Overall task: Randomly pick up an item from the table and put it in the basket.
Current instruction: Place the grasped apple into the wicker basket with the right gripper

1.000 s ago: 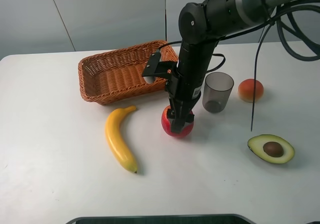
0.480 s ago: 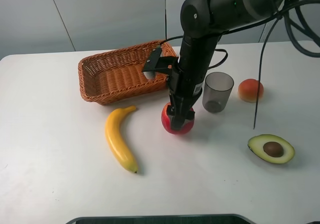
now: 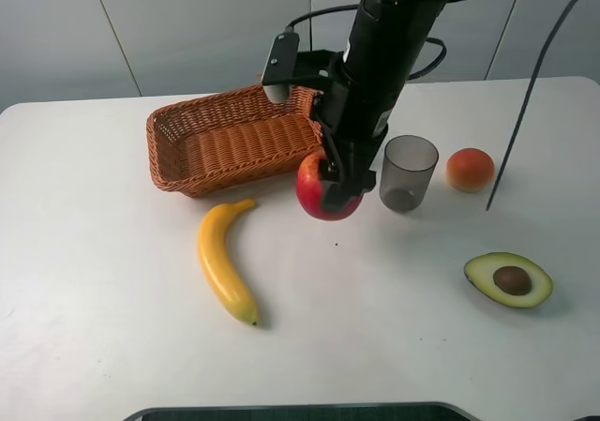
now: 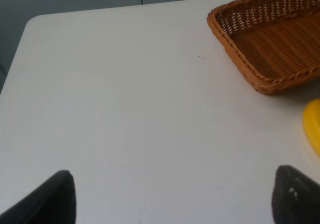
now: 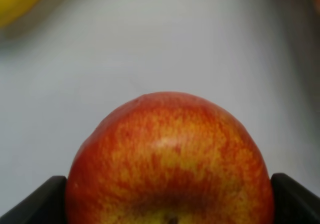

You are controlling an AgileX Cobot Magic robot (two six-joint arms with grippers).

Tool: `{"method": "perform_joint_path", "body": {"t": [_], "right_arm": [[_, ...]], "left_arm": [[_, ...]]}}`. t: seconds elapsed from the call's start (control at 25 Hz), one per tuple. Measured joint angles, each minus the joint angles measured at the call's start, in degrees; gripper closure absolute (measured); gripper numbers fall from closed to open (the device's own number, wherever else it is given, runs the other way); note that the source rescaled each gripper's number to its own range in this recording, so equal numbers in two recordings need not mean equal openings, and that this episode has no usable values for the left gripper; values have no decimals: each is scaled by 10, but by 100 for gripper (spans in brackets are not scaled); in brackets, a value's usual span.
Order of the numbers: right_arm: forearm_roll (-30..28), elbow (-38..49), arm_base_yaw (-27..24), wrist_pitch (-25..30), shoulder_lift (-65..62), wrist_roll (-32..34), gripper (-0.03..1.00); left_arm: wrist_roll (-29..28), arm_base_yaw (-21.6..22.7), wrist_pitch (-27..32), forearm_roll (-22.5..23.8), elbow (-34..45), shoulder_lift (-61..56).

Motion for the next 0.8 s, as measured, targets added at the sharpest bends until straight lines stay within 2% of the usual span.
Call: {"method": "perform_joint_path", "body": {"t": [0.32,0.68,0.8], "right_arm": [[0,-71,0,-3,0,5,93],[0,-134,0,-91,27,82,93],[0,-140,0,-136,50,125,93]], "left_arm": [[0,0,0,0,0,0],[0,0,0,0,0,0],[0,0,0,0,0,0]]}}
